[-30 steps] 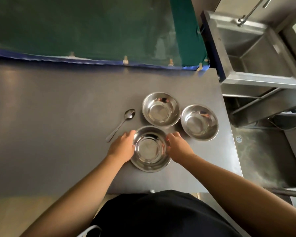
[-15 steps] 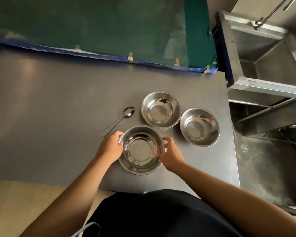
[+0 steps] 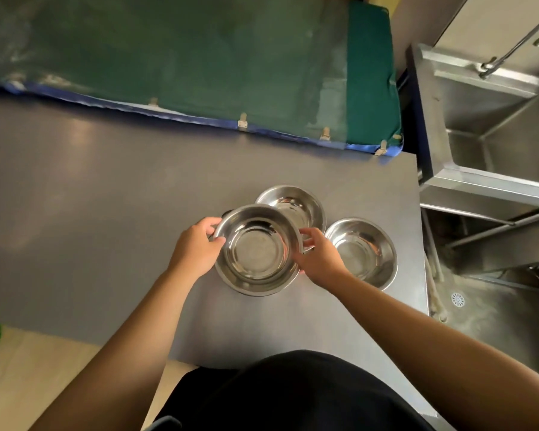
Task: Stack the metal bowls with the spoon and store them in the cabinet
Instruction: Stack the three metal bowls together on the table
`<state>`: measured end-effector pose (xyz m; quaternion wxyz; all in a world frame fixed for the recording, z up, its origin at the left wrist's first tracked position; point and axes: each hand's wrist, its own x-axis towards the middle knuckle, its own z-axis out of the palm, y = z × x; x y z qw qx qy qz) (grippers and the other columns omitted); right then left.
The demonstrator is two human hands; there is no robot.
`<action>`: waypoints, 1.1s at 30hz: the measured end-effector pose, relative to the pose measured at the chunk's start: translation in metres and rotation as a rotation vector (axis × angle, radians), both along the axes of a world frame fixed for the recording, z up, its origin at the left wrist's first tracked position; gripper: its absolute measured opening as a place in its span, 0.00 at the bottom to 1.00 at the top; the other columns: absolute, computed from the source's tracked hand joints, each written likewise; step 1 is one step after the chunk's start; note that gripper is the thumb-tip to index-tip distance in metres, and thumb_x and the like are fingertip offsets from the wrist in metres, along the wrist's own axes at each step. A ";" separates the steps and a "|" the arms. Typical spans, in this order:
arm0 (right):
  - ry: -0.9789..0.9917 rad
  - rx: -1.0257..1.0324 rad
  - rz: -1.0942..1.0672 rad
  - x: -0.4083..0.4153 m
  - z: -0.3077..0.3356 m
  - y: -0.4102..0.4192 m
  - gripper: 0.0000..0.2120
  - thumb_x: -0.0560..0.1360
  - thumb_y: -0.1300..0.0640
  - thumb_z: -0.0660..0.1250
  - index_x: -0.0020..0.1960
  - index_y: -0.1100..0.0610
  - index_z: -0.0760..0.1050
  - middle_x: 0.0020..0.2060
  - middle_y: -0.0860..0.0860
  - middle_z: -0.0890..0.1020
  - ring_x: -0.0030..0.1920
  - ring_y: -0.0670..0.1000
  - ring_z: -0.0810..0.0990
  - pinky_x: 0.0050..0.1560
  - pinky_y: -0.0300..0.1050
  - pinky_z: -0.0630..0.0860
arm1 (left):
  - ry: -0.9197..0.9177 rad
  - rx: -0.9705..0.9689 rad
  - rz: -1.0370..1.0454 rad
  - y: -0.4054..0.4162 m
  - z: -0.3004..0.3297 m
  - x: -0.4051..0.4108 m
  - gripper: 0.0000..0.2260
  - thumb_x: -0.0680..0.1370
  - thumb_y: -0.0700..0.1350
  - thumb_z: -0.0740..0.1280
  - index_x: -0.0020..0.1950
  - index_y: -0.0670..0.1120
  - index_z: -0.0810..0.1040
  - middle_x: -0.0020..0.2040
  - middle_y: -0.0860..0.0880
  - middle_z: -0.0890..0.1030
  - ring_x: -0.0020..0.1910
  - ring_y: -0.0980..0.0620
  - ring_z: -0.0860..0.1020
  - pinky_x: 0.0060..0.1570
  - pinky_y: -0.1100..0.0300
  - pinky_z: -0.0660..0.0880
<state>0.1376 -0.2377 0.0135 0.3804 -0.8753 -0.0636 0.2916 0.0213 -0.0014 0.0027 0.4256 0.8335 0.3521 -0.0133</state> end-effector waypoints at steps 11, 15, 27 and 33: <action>-0.008 -0.031 -0.095 0.070 -0.004 -0.012 0.24 0.76 0.52 0.72 0.70 0.52 0.72 0.58 0.51 0.82 0.53 0.56 0.83 0.57 0.57 0.80 | 0.047 -0.073 -0.102 -0.014 -0.005 0.096 0.25 0.75 0.44 0.70 0.73 0.49 0.73 0.66 0.47 0.80 0.61 0.47 0.78 0.54 0.60 0.68; -0.002 -0.048 -0.119 0.081 -0.014 -0.015 0.24 0.76 0.51 0.72 0.70 0.51 0.72 0.57 0.49 0.82 0.52 0.53 0.83 0.56 0.54 0.80 | 0.091 -0.074 -0.134 -0.018 -0.015 0.112 0.27 0.75 0.45 0.70 0.74 0.49 0.71 0.67 0.48 0.79 0.62 0.47 0.78 0.57 0.58 0.71; -0.056 -0.091 -0.118 0.097 -0.032 -0.010 0.21 0.79 0.48 0.67 0.71 0.50 0.72 0.60 0.50 0.82 0.53 0.49 0.81 0.49 0.44 0.79 | 0.145 0.067 -0.203 -0.024 -0.033 0.131 0.27 0.76 0.46 0.69 0.75 0.48 0.69 0.68 0.46 0.76 0.66 0.43 0.73 0.62 0.42 0.73; -0.148 -0.154 -0.052 0.091 -0.035 -0.006 0.21 0.80 0.54 0.64 0.73 0.53 0.72 0.65 0.54 0.79 0.61 0.56 0.80 0.62 0.55 0.77 | 0.098 0.100 -0.165 -0.034 -0.038 0.127 0.26 0.76 0.42 0.71 0.74 0.45 0.70 0.69 0.43 0.72 0.67 0.43 0.72 0.66 0.49 0.70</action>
